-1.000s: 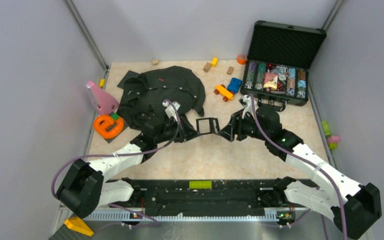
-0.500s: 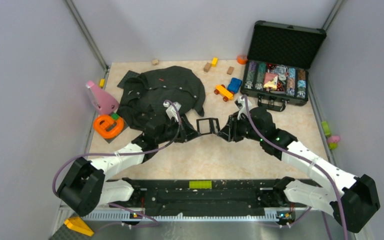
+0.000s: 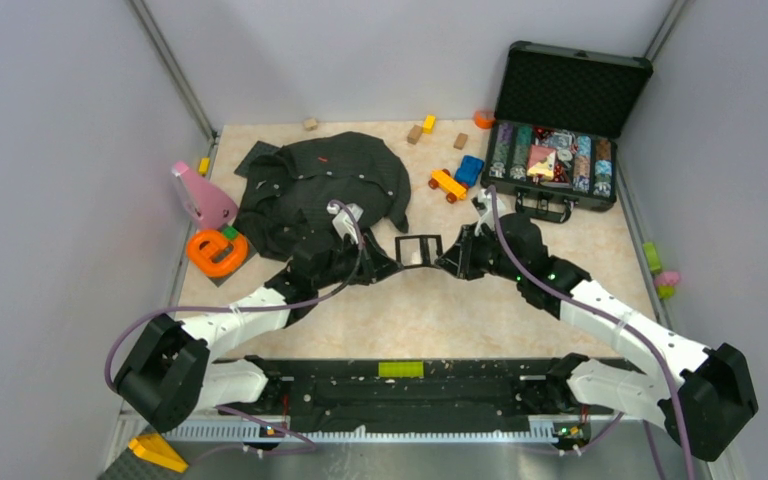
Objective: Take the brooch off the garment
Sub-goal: Open the brooch box, then pick up the brooch from the clothes.
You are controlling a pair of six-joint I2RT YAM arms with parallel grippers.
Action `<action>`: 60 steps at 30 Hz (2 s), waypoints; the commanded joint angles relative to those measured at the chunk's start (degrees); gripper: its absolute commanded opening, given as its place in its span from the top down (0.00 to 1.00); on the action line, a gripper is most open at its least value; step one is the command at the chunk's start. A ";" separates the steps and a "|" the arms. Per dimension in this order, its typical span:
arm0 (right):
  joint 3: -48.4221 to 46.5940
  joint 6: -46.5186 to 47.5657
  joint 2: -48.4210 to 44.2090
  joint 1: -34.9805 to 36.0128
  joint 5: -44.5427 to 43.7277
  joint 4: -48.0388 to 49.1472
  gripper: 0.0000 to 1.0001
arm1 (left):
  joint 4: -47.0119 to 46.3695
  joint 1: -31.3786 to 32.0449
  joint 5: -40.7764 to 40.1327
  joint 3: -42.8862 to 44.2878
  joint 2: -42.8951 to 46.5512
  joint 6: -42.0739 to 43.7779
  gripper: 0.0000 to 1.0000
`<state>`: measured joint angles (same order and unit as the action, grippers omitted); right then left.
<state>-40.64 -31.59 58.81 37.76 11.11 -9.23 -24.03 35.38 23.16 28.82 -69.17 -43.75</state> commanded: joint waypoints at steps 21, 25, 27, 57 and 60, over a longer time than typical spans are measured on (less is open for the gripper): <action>-0.53 -10.04 0.02 0.74 -3.27 6.27 1.00 | -10.47 1.18 -2.08 -2.61 0.35 -0.25 1.00; -0.34 -10.49 0.06 0.74 -3.67 6.59 1.00 | -10.99 1.22 -1.94 -2.80 -0.08 -0.61 1.00; -0.72 -9.59 0.33 0.74 -3.23 6.28 1.00 | -10.36 1.20 -1.85 -2.63 0.02 -0.53 0.97; -6.48 4.58 1.05 -2.15 -1.54 -15.99 1.00 | 32.10 -0.63 -39.40 15.38 -4.59 19.45 0.22; -5.75 4.89 0.45 -3.08 -0.30 -15.69 1.00 | 34.87 -1.41 -40.42 20.34 -9.65 22.09 0.23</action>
<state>-46.96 -27.83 61.39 36.01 8.25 -26.24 4.49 34.83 -10.22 42.85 -74.22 -27.20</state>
